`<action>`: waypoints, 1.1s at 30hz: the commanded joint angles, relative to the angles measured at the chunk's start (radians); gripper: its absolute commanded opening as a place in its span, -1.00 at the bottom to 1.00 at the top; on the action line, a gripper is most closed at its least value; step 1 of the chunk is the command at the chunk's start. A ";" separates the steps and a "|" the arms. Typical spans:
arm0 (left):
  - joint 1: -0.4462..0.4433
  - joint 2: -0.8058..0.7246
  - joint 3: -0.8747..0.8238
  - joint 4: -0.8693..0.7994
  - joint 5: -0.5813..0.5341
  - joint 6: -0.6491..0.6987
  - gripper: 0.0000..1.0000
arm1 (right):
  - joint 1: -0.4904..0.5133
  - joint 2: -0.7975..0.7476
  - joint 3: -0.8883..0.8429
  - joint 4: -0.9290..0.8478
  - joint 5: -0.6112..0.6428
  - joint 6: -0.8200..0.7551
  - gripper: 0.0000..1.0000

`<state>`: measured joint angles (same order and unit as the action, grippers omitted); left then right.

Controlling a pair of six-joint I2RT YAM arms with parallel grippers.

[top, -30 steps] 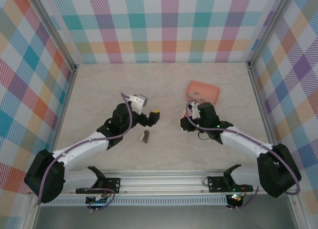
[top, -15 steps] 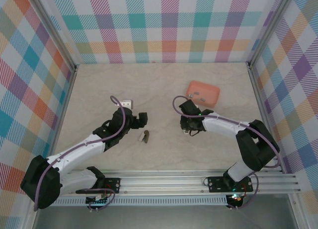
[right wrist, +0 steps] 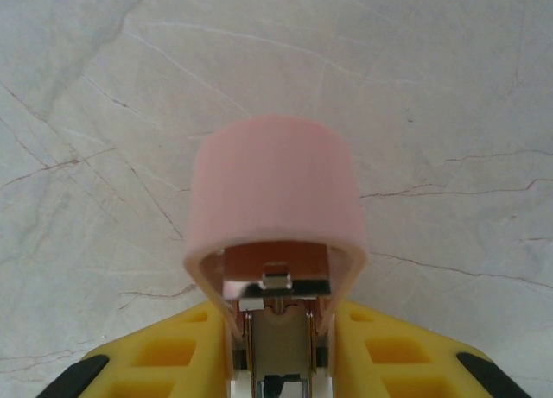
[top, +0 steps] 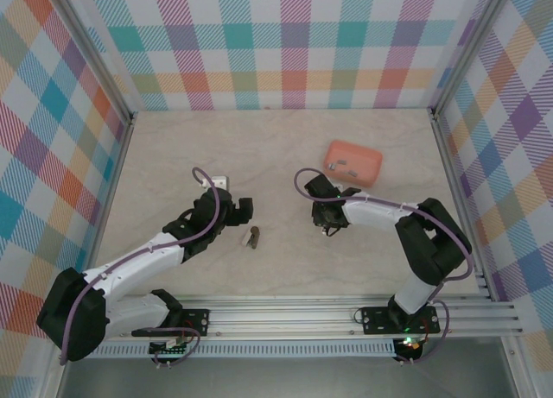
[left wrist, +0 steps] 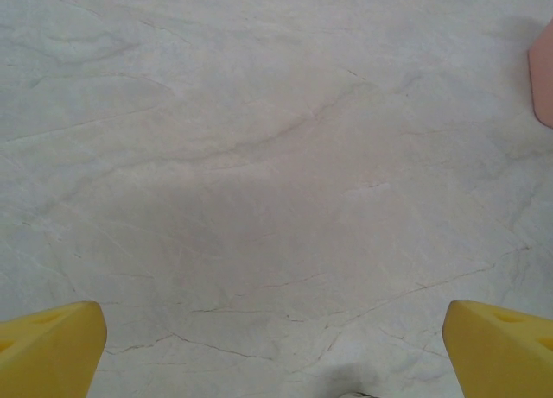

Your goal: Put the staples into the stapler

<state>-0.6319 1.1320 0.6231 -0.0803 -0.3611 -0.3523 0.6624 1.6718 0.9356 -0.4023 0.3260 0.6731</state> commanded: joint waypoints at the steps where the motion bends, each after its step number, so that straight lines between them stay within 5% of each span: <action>1: 0.006 0.004 0.012 -0.024 -0.021 -0.016 1.00 | 0.008 0.020 0.023 -0.022 0.006 -0.004 -0.38; 12: 0.006 -0.020 0.003 -0.021 -0.035 -0.009 1.00 | 0.011 0.025 0.041 -0.061 0.002 -0.006 -0.04; 21: 0.006 -0.031 0.025 -0.095 -0.090 -0.064 0.99 | 0.020 -0.173 0.064 -0.194 0.031 -0.009 0.05; 28: 0.034 -0.023 0.010 -0.148 -0.145 -0.198 0.99 | 0.092 -0.211 0.165 -0.324 -0.082 0.103 0.04; 33: 0.091 -0.030 -0.007 -0.189 -0.155 -0.298 0.99 | 0.183 -0.069 0.291 -0.329 -0.250 0.221 0.05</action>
<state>-0.5663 1.1206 0.6239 -0.2241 -0.4744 -0.5579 0.8066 1.5204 1.1637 -0.6865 0.1974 0.7937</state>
